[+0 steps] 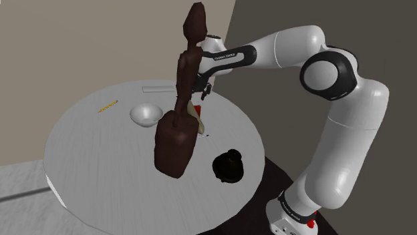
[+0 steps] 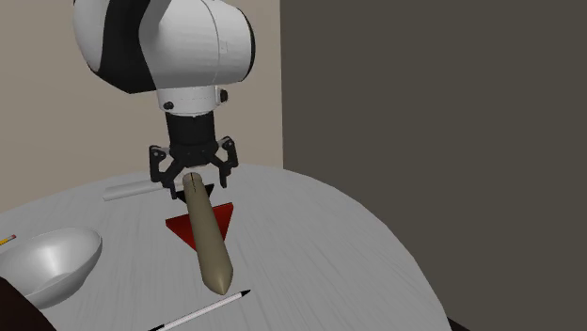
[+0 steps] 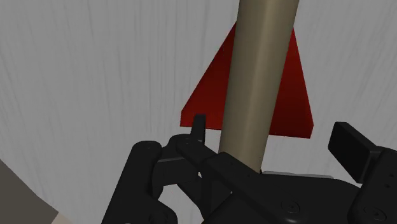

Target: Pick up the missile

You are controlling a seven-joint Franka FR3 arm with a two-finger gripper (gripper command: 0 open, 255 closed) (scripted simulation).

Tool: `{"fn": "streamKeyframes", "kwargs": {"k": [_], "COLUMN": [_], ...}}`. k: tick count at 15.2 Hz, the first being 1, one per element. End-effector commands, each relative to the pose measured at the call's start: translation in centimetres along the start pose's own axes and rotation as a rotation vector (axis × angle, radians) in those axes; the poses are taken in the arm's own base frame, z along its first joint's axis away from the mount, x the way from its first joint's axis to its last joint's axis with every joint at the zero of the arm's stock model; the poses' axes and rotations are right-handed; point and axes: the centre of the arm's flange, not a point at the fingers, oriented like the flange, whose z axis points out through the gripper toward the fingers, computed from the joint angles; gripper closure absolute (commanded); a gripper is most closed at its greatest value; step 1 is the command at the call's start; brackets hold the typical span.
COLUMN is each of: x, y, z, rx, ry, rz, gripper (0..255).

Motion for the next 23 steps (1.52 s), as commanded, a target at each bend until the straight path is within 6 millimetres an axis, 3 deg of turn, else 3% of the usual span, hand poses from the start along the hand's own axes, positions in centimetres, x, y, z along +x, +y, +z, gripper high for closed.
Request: {"fn": "streamKeyframes", "kwargs": {"k": [1,5,13,15,16,23], "x": [2.1,6.3,6.1,6.1,6.1,6.1], "y": [-0.1,-0.2,-0.1,-0.1,0.0,-0.1], "z": [1.5,4.6,8.6,8.6,8.7,8.7], "rx": [-0.009,-0.026,-0.026,-0.026,-0.026,-0.026], "ry": [0.004,0.011,0.011,0.011,0.012,0.012], "rz": [0.019,0.057,0.058,0.058,0.058,0.058], "gripper": [0,0,0,0,255,255]}}
